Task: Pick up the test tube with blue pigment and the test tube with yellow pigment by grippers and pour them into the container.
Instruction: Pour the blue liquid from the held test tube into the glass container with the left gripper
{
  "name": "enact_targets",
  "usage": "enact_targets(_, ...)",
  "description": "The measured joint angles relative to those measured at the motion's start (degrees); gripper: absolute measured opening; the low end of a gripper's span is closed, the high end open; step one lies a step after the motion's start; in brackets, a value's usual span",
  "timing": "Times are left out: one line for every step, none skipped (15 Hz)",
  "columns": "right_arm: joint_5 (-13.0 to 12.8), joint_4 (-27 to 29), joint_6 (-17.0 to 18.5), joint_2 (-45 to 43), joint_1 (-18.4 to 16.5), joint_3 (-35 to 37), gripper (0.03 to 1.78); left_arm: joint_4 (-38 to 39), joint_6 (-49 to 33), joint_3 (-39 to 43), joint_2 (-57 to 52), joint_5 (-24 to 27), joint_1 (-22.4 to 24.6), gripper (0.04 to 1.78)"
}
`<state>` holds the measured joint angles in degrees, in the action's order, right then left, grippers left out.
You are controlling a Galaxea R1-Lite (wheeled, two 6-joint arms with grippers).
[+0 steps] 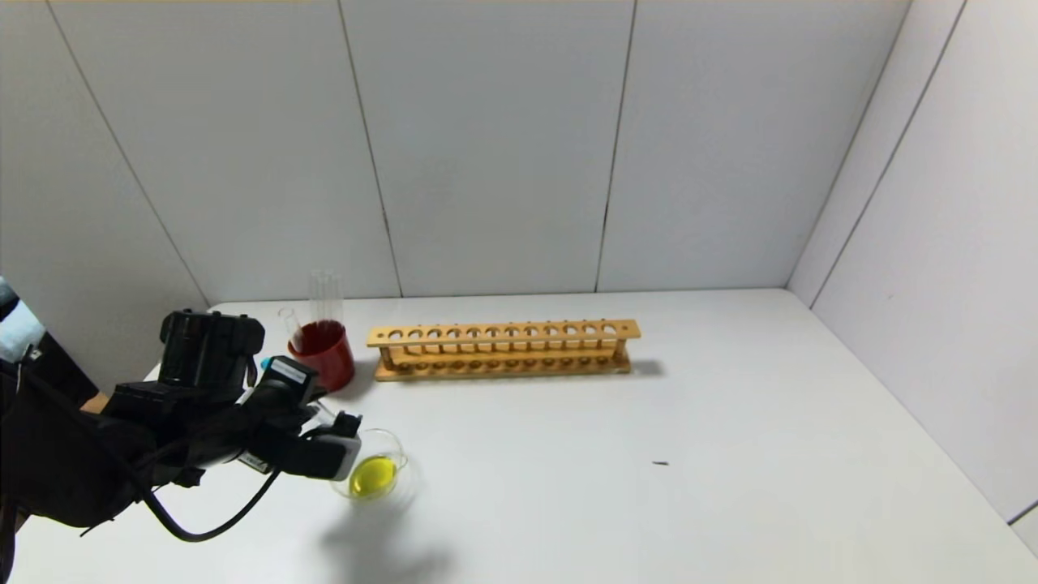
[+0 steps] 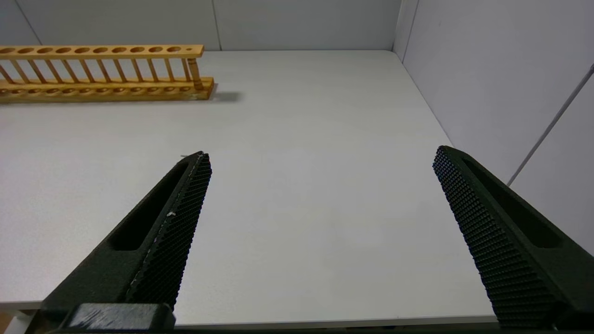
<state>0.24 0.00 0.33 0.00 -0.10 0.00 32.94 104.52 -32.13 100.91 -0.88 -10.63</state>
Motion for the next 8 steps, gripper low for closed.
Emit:
enact_targets(0.0,0.0,0.0,0.0,0.0,0.0,1.75,0.0,1.7,0.0,0.2,-0.3,0.0,0.32)
enact_targets(0.0,0.0,0.0,0.0,0.0,0.0,1.75,0.0,2.7,-0.1,0.3,-0.7,0.0,0.32)
enact_targets(0.0,0.0,0.0,0.0,0.0,0.0,1.75,0.0,3.0,-0.1,0.4,-1.4,0.0,0.32)
enact_targets(0.0,0.0,0.0,0.0,0.0,0.0,1.75,0.1,3.9,-0.2,0.4,-2.4,0.0,0.32)
enact_targets(0.0,0.0,0.0,0.0,0.0,0.0,1.75,0.2,5.1,-0.2,0.4,-3.3,-0.1,0.32)
enact_targets(0.0,0.0,0.0,0.0,0.0,0.0,1.75,0.3,6.0,-0.2,0.4,-4.0,-0.1,0.32)
enact_targets(0.0,0.0,0.0,0.0,0.0,0.0,1.75,0.3,6.2,-0.2,0.5,-4.5,-0.5,0.32)
enact_targets(0.0,0.0,0.0,0.0,0.0,0.0,1.75,0.3,6.3,-0.3,0.5,-5.5,-1.0,0.32)
